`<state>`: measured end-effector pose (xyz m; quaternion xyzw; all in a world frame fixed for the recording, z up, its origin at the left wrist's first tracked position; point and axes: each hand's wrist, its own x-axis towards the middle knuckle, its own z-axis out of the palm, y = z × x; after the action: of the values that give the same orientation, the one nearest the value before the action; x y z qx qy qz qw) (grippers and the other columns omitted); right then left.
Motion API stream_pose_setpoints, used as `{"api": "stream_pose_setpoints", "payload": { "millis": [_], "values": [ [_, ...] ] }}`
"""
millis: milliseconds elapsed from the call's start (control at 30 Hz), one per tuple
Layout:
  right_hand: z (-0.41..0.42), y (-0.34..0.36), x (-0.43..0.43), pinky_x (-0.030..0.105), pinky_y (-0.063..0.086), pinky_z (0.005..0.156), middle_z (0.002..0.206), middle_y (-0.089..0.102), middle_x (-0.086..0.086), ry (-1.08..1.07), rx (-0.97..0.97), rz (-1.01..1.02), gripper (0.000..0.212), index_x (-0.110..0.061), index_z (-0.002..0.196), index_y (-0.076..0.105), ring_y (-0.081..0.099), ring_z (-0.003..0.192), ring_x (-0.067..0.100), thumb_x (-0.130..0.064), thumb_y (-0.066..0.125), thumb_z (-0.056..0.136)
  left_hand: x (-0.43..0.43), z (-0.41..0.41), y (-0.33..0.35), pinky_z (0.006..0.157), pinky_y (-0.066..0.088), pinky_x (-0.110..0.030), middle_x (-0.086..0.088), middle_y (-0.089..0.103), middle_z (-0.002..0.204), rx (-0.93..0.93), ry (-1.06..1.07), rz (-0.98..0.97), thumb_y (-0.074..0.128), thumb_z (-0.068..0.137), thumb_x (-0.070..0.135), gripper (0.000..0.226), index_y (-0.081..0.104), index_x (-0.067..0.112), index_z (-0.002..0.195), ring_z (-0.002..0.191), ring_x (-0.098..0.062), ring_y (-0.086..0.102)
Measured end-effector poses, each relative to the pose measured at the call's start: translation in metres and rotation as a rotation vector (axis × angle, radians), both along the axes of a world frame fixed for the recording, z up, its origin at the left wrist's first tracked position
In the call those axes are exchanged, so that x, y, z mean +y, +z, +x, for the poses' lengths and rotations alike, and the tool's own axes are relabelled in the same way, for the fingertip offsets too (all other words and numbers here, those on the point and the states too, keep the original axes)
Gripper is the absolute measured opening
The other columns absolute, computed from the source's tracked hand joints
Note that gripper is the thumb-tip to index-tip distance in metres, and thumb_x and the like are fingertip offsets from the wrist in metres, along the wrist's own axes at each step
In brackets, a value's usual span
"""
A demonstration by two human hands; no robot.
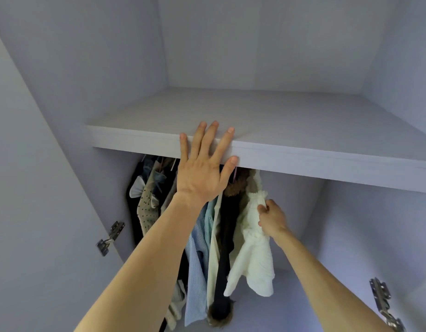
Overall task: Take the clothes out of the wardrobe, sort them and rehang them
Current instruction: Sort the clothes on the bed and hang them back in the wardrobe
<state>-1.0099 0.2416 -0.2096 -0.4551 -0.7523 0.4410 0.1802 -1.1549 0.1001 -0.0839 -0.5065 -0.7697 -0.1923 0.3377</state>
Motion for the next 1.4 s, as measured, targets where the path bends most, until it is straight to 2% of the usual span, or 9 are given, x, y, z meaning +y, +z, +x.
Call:
{"api": "stream_pose_setpoints", "payload": {
  "millis": [100,267,433,633,900,1033,1167,1300,1400],
  "values": [
    [0.0,-0.016,0.001,0.026,0.038,0.054,0.093,0.055,0.006,0.0,-0.019,0.013,0.017,-0.017,0.095,0.04,0.067,0.093,0.031,-0.03,0.036,0.105,0.001,-0.001,0.0,0.121,0.0,-0.059,-0.006,0.017,0.164,0.005,0.004,0.001,0.027,0.104,0.055,0.062,0.007,0.032,0.158,0.152,-0.029,0.008],
    [0.005,-0.02,-0.002,0.037,0.048,0.062,0.079,0.05,0.003,-0.027,0.028,0.007,0.025,-0.018,0.082,0.038,0.064,0.08,0.029,-0.029,0.038,0.105,0.003,0.0,-0.003,0.12,0.004,-0.061,-0.009,0.021,0.162,0.033,0.002,0.025,0.027,0.103,0.054,0.062,0.011,0.029,0.158,0.151,-0.031,0.013],
    [0.008,-0.02,-0.006,0.031,0.042,0.059,0.08,0.055,0.004,-0.12,-0.031,0.098,0.021,-0.009,0.099,0.046,0.052,0.064,0.016,-0.029,0.039,0.103,0.002,-0.001,-0.003,0.119,0.008,-0.062,-0.011,0.024,0.161,0.039,0.01,0.026,0.027,0.103,0.053,0.062,0.013,0.026,0.158,0.151,-0.033,0.015],
    [0.007,-0.012,-0.011,0.038,0.051,0.077,0.118,0.056,0.008,0.133,-0.367,0.321,0.045,-0.013,0.134,0.036,0.063,0.099,0.031,-0.035,0.048,0.097,0.0,0.0,-0.002,0.12,0.006,-0.061,-0.011,0.021,0.161,0.025,0.037,-0.022,0.019,0.103,0.056,0.063,0.007,0.027,0.158,0.151,-0.033,0.012],
    [0.022,-0.01,-0.026,0.037,0.053,0.072,0.098,0.06,0.006,0.18,-0.413,0.309,0.054,-0.012,0.143,0.026,0.064,0.087,0.027,-0.025,0.048,0.095,-0.008,0.011,0.005,0.122,0.004,-0.057,-0.006,0.01,0.166,-0.051,0.069,-0.09,0.019,0.103,0.058,0.065,-0.004,0.031,0.158,0.154,-0.028,0.002],
    [0.042,0.008,-0.052,0.038,0.053,0.083,0.11,0.061,0.004,0.228,-0.374,0.348,0.051,-0.015,0.144,0.03,0.064,0.097,0.025,-0.03,0.046,0.099,-0.026,0.028,0.005,0.121,-0.003,-0.053,0.0,-0.012,0.167,-0.167,0.07,-0.117,0.037,0.097,0.054,0.082,-0.011,0.03,0.158,0.153,-0.022,-0.013],
    [0.052,0.033,-0.099,0.03,0.044,0.097,0.14,0.054,-0.003,0.388,-0.157,0.36,0.045,-0.023,0.144,0.04,0.053,0.125,0.019,-0.032,0.049,0.101,-0.103,0.05,-0.046,0.124,-0.004,-0.052,0.006,-0.017,0.165,-0.387,0.134,-0.182,0.047,0.097,0.04,0.082,-0.006,0.029,0.159,0.15,-0.016,-0.024],
    [0.043,0.051,-0.173,0.021,0.04,0.095,0.131,0.056,-0.018,0.637,0.021,0.465,0.032,-0.032,0.132,0.055,0.049,0.123,0.006,-0.035,0.052,0.1,-0.242,0.072,-0.122,0.124,-0.005,-0.048,0.01,-0.014,0.165,-0.619,0.384,-0.252,0.047,0.098,0.032,0.08,-0.005,0.036,0.158,0.151,-0.015,-0.02],
    [0.032,0.045,-0.253,0.015,0.031,0.104,0.132,0.052,-0.021,0.906,0.092,0.524,0.032,-0.031,0.131,0.059,0.04,0.128,-0.003,-0.035,0.053,0.1,-0.359,0.104,-0.157,0.122,-0.001,-0.047,0.007,-0.002,0.167,-0.72,0.626,-0.255,0.048,0.098,0.039,0.076,0.001,0.037,0.158,0.154,-0.022,-0.006]
  ]
}}
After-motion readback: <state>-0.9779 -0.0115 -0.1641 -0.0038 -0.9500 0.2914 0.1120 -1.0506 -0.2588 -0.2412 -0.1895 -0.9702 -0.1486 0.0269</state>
